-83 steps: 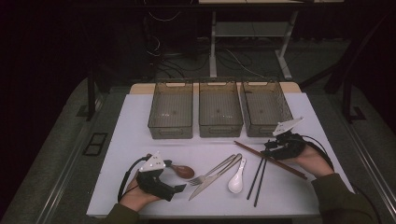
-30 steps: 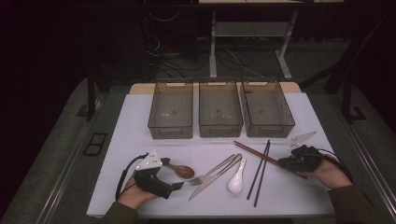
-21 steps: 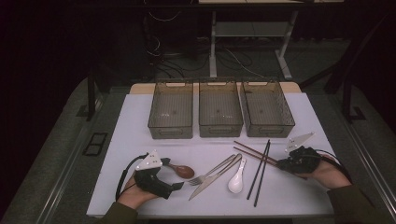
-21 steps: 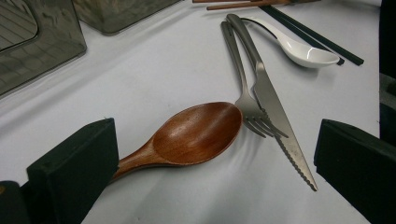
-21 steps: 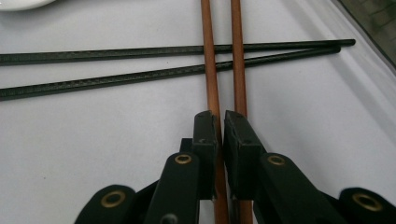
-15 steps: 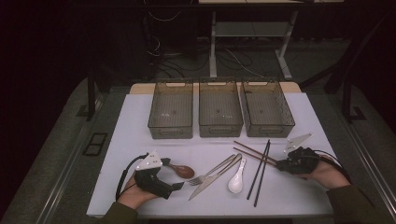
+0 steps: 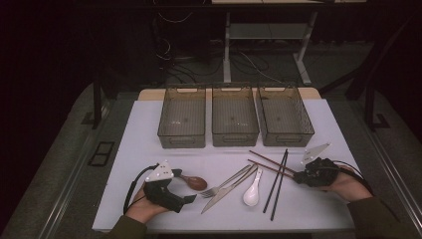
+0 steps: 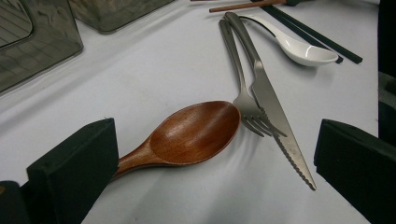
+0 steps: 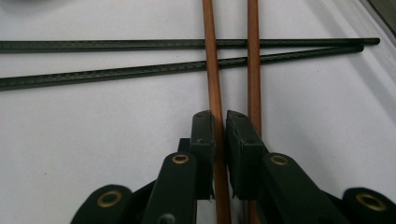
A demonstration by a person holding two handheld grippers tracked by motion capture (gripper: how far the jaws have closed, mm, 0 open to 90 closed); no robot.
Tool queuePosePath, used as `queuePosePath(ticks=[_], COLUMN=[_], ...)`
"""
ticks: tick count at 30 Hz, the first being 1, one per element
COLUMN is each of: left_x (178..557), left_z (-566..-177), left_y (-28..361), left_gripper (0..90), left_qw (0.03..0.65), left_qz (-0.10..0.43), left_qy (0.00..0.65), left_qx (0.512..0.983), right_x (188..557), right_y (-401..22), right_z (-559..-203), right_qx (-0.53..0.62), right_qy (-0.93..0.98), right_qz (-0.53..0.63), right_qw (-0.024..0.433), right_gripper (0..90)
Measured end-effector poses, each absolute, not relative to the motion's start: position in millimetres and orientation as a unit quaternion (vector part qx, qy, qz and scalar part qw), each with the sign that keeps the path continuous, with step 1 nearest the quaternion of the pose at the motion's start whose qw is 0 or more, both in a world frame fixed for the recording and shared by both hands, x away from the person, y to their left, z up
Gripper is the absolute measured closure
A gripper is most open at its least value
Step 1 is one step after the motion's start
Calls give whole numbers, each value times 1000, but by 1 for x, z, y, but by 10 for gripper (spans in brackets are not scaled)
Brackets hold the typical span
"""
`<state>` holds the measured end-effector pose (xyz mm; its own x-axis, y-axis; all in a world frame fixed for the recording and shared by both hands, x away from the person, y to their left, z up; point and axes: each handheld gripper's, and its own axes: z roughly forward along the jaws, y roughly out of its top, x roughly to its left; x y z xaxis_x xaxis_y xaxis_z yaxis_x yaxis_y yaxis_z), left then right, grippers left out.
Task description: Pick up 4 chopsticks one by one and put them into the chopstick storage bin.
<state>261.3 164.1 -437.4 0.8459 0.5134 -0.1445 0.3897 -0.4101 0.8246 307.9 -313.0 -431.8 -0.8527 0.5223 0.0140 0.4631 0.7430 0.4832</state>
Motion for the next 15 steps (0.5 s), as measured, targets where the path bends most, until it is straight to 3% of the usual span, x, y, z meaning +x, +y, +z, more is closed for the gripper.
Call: queuePosePath(ticks=[15], left_x=[261], left_z=[-437], left_y=[164], left_gripper=[0], left_qw=[471], left_qz=[66], left_qy=[269], left_qx=[838], right_x=[308], right_y=[-312], right_z=[-431], right_qx=[251], right_qy=[936], right_qz=[242], right_qw=[56], right_gripper=[833])
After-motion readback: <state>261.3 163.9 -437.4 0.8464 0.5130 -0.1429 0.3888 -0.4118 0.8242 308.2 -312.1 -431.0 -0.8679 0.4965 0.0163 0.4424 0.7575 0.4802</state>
